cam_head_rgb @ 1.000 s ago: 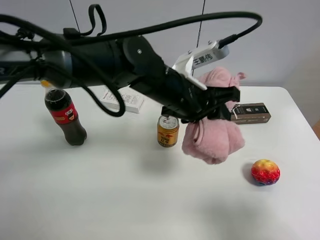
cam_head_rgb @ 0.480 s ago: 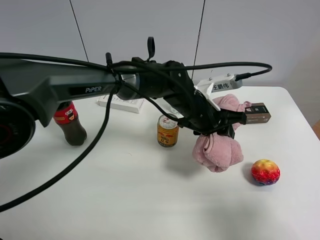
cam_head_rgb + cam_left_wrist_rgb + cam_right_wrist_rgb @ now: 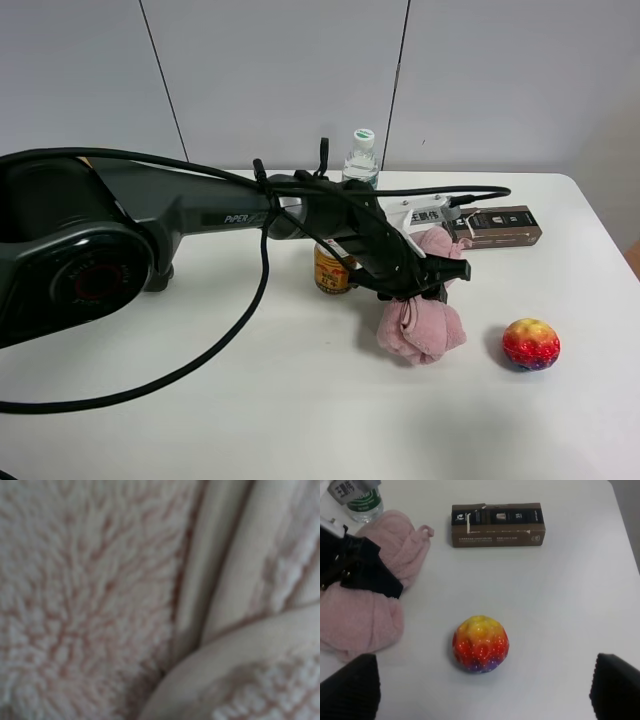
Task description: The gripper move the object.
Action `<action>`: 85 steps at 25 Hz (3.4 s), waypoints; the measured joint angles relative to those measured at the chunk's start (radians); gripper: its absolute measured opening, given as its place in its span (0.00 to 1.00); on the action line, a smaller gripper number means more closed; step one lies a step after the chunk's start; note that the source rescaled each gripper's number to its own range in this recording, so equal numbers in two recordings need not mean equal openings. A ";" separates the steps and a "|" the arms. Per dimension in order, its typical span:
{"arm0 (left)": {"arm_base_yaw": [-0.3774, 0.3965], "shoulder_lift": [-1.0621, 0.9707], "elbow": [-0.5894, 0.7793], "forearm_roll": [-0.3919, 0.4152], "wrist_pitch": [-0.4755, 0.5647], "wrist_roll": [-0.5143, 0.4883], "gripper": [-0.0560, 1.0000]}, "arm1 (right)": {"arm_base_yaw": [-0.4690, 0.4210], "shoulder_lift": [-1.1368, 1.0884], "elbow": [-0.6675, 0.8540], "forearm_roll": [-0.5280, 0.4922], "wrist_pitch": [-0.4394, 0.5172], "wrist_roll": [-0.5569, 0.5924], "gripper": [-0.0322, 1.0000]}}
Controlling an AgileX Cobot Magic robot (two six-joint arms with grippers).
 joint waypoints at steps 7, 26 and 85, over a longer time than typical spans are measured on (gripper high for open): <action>0.000 0.005 0.000 0.001 -0.002 0.000 0.08 | 0.000 0.000 0.000 0.000 0.000 0.000 1.00; 0.000 0.002 -0.002 -0.141 -0.057 0.000 0.82 | 0.000 0.000 0.000 0.000 0.000 0.000 1.00; 0.889 -1.330 0.370 0.887 0.611 0.127 0.82 | 0.000 0.000 0.000 0.000 0.000 0.000 1.00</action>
